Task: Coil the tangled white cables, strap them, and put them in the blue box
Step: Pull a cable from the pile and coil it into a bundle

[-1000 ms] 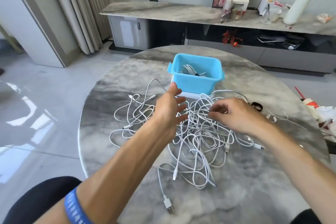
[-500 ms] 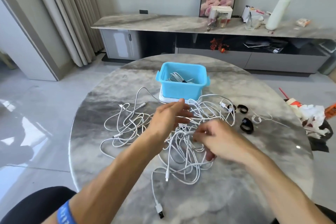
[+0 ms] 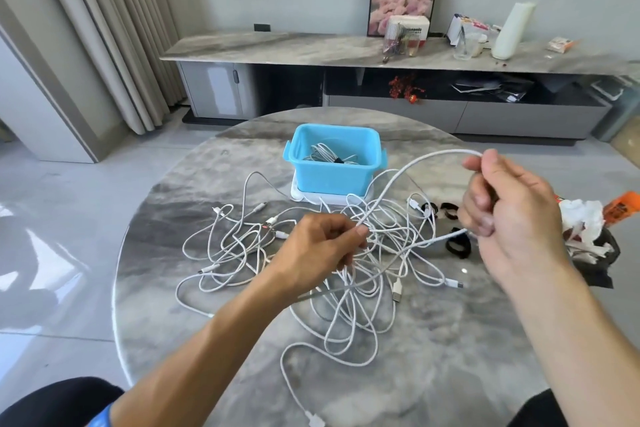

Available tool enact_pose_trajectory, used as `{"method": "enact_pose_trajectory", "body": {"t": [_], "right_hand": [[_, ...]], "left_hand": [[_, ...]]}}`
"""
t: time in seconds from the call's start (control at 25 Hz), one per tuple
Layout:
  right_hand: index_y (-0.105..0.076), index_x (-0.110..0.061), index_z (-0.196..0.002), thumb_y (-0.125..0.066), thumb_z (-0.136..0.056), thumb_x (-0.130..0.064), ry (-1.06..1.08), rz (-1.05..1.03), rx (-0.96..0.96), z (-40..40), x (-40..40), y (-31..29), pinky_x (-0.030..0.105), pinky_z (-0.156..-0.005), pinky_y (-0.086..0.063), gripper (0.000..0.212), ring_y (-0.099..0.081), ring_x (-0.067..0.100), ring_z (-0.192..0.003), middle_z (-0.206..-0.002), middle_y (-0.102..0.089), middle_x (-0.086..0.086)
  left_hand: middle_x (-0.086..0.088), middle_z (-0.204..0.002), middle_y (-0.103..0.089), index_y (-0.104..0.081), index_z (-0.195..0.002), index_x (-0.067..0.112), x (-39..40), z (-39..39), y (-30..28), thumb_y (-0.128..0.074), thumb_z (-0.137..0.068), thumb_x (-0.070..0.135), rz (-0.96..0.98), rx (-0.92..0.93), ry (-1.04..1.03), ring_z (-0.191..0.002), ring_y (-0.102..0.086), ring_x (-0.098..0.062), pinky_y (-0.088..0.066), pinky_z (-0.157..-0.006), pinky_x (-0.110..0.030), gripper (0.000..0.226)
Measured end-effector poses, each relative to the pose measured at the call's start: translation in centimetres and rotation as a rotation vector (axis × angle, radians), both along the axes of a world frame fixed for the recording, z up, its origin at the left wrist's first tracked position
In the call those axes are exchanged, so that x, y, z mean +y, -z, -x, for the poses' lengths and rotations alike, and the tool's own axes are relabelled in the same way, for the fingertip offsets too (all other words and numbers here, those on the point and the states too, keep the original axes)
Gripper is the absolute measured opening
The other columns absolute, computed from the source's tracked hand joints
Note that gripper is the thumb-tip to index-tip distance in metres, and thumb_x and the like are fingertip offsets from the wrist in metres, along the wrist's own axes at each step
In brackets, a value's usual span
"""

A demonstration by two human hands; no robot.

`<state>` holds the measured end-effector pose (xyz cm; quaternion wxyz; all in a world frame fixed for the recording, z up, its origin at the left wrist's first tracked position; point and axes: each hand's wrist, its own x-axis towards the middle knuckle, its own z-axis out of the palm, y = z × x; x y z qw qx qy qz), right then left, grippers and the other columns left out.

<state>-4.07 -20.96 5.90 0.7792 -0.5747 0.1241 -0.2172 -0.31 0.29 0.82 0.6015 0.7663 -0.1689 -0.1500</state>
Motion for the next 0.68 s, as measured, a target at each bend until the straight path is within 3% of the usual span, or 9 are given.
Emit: {"method": "enact_pose_trajectory", "body": {"t": [0.08, 0.12, 0.16, 0.24, 0.32, 0.4, 0.52, 0.6, 0.68], "right_hand": [[-0.066, -0.012, -0.092, -0.053, -0.098, -0.012, 0.120, 0.468, 0.211, -0.2, -0.7, 0.8, 0.027, -0.049, -0.038, 0.014, -0.054, 0.015, -0.051, -0.063, -0.062, -0.003], [-0.066, -0.014, -0.106, -0.055, -0.092, -0.007, 0.197, 0.855, 0.340, -0.2, -0.5, 1.3, 0.036, -0.068, -0.050, 0.019, -0.065, 0.022, -0.081, -0.090, -0.071, 0.002], [-0.060, -0.013, -0.123, -0.055, -0.085, -0.001, 0.234, 1.180, 0.355, 0.0, 0.1, 1.6, 0.043, -0.091, -0.048, 0.040, -0.059, 0.028, -0.110, -0.119, -0.066, 0.007], [-0.048, -0.008, -0.140, -0.054, -0.074, 0.000, 0.108, 1.460, 0.005, 0.5, 2.4, 2.2, 0.045, -0.112, -0.034, 0.066, -0.043, 0.031, -0.134, -0.145, -0.049, 0.012], [-0.054, -0.010, -0.135, -0.057, -0.076, -0.005, -0.118, 1.511, -0.261, 0.4, 4.8, 2.8, 0.043, -0.106, -0.040, 0.059, -0.052, 0.027, -0.125, -0.135, -0.059, 0.008], [-0.063, -0.015, -0.118, -0.058, -0.083, -0.010, -0.253, 1.540, -0.263, -0.2, 5.5, 3.6, 0.045, -0.083, -0.052, 0.035, -0.063, 0.026, -0.095, -0.106, -0.072, 0.003], [-0.067, -0.017, -0.092, -0.056, -0.093, -0.025, -0.187, 1.504, -0.200, -0.6, 3.9, 3.3, 0.039, -0.062, -0.051, 0.013, -0.059, 0.020, -0.068, -0.075, -0.067, -0.006], [-0.069, -0.017, -0.089, -0.055, -0.096, -0.030, -0.081, 1.373, -0.187, -0.1, 3.0, 2.4, 0.028, -0.055, -0.044, 0.020, -0.051, 0.010, -0.057, -0.064, -0.059, -0.011], [-0.070, -0.019, -0.090, -0.054, -0.097, -0.029, 0.088, 1.072, -0.126, 0.2, 1.4, 1.2, 0.032, -0.053, -0.041, 0.020, -0.051, 0.014, -0.056, -0.063, -0.061, -0.005]], "left_hand": [[-0.004, -0.055, -0.045, -0.072, -0.082, 0.008, 0.2, -0.2, -0.3, -0.061, -0.095, 0.029, 0.092, -0.049, -0.092, -0.055, -0.038, -0.019, -0.031, -0.052, -0.028, 0.027], [-0.004, -0.055, -0.043, -0.073, -0.082, 0.011, 0.3, -0.3, -0.4, -0.061, -0.095, 0.030, 0.094, -0.095, -0.134, -0.055, -0.036, -0.019, -0.028, -0.051, -0.029, 0.026], [-0.002, -0.053, -0.041, -0.073, -0.082, 0.013, 0.5, -0.3, -0.4, -0.061, -0.095, 0.032, 0.060, -0.157, -0.155, -0.053, -0.035, -0.018, -0.028, -0.050, -0.030, 0.025], [0.007, -0.049, -0.041, -0.071, -0.080, 0.016, 0.5, -0.1, -0.4, -0.061, -0.095, 0.032, -0.035, -0.275, -0.124, -0.049, -0.036, -0.013, -0.033, -0.048, -0.032, 0.025], [0.011, -0.047, -0.042, -0.067, -0.070, 0.019, 0.2, 0.5, -0.6, -0.063, -0.095, 0.026, -0.052, -0.342, -0.083, -0.047, -0.037, -0.007, -0.036, -0.045, -0.030, 0.026], [0.012, -0.048, -0.043, -0.066, -0.067, 0.025, 0.2, 0.4, -0.8, -0.066, -0.093, 0.021, -0.021, -0.348, -0.080, -0.047, -0.034, -0.003, -0.029, -0.046, -0.023, 0.026], [0.002, -0.051, -0.048, -0.069, -0.075, 0.016, 1.0, -0.2, -1.1, -0.073, -0.088, 0.026, 0.007, -0.249, -0.052, -0.048, -0.037, -0.015, -0.030, -0.047, -0.027, 0.017], [-0.001, -0.056, -0.057, -0.065, -0.075, 0.018, 1.6, -0.8, -1.0, -0.072, -0.087, 0.035, -0.212, -0.346, -0.053, -0.052, -0.050, -0.022, -0.042, -0.053, -0.033, 0.022], [0.001, -0.056, -0.054, -0.059, -0.069, 0.019, 2.0, -1.5, -0.6, -0.068, -0.088, 0.039, -0.433, -0.440, -0.108, -0.056, -0.051, -0.020, -0.041, -0.056, -0.034, 0.029]]}}
